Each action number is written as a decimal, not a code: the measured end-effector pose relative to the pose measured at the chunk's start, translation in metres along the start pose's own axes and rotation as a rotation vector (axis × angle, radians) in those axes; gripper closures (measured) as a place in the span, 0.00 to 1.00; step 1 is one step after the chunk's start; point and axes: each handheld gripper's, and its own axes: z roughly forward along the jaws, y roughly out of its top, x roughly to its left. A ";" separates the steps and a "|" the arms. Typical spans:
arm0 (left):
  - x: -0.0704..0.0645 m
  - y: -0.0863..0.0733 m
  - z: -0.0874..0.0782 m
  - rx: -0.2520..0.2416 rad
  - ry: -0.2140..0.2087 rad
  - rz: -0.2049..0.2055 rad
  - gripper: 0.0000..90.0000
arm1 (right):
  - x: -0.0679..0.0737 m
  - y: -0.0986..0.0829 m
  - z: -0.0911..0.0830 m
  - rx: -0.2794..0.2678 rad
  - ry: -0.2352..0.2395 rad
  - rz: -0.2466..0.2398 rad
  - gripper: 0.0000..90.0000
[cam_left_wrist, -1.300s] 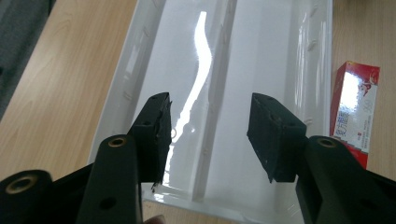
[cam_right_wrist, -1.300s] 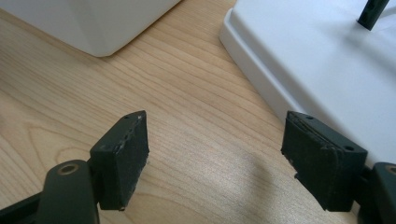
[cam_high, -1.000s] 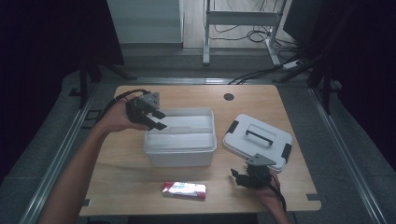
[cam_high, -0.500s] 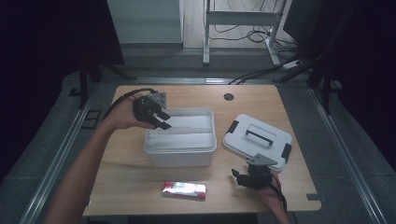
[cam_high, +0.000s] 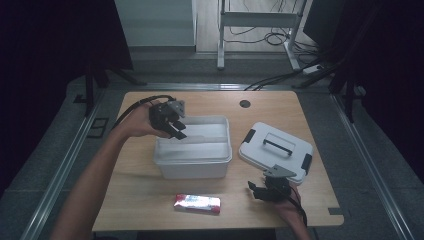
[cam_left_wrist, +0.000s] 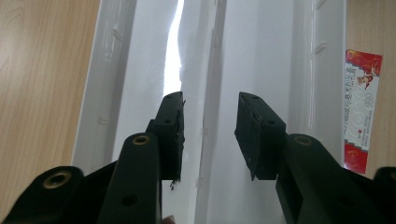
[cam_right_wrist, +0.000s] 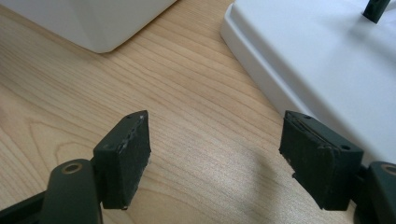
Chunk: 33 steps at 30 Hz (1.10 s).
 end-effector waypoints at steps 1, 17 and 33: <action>0.000 0.000 0.000 0.000 0.000 0.000 0.69 | 0.000 0.000 0.000 0.000 0.000 0.000 0.27; 0.007 0.006 0.014 0.030 -0.016 0.007 0.72 | 0.001 -0.001 0.002 0.014 0.005 -0.002 0.27; 0.010 0.014 0.030 0.119 -0.032 0.033 0.79 | 0.000 -0.001 0.003 0.020 0.003 0.000 0.27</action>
